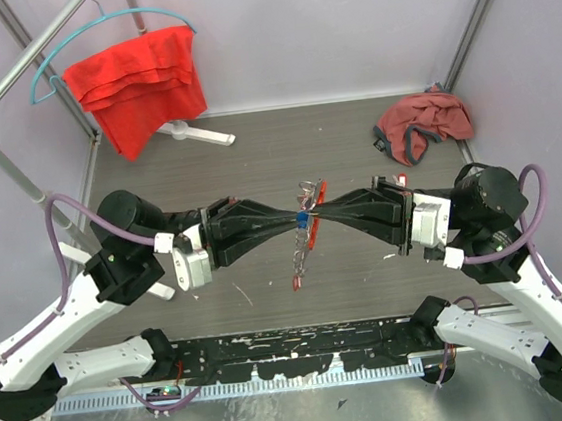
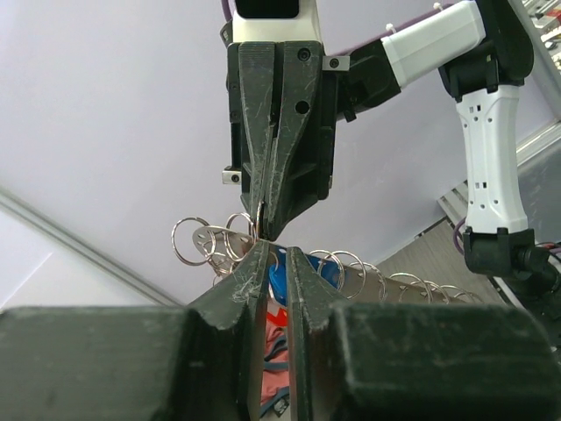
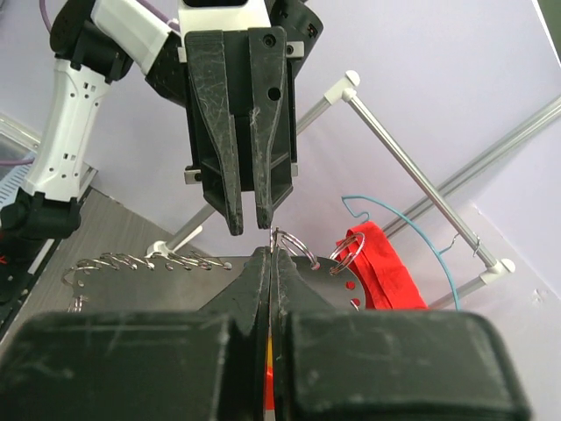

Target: Put the keys on the keyring

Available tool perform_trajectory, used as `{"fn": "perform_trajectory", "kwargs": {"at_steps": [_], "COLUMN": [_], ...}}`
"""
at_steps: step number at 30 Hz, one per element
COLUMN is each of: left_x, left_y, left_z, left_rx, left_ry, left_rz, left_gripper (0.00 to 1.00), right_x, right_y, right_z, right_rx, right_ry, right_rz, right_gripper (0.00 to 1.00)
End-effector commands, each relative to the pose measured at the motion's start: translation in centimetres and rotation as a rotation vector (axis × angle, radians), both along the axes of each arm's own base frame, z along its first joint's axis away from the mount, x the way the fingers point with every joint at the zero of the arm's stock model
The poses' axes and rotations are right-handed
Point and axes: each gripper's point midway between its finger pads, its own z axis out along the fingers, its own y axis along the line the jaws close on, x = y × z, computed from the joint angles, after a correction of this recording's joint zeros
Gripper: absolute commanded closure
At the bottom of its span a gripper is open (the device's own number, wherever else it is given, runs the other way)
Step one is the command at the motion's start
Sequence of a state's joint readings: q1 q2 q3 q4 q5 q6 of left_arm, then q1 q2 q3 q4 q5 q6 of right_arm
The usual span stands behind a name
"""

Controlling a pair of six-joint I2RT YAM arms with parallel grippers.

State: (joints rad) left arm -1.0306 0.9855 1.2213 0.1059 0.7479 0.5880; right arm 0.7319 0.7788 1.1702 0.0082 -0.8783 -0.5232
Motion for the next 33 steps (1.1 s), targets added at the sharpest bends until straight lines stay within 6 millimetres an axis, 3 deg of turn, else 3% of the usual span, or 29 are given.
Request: {"fn": "perform_trajectory", "kwargs": {"at_steps": [1,33], "left_x": [-0.4,-0.1], "left_y": [0.1,-0.6], "left_z": [1.3,1.7], "left_rx": [-0.039,-0.057], "left_ry": [0.017,0.032], "left_rz": [-0.021,-0.028], "left_gripper": [0.8,0.83], "right_x": [-1.2,-1.1], "right_y": [-0.5,0.1], "right_z": [2.5,1.7], "right_rx": [0.079,0.037], "right_ry": [-0.066,-0.048], "right_rz": [0.033,0.059], "right_gripper": [0.99,0.99]}}
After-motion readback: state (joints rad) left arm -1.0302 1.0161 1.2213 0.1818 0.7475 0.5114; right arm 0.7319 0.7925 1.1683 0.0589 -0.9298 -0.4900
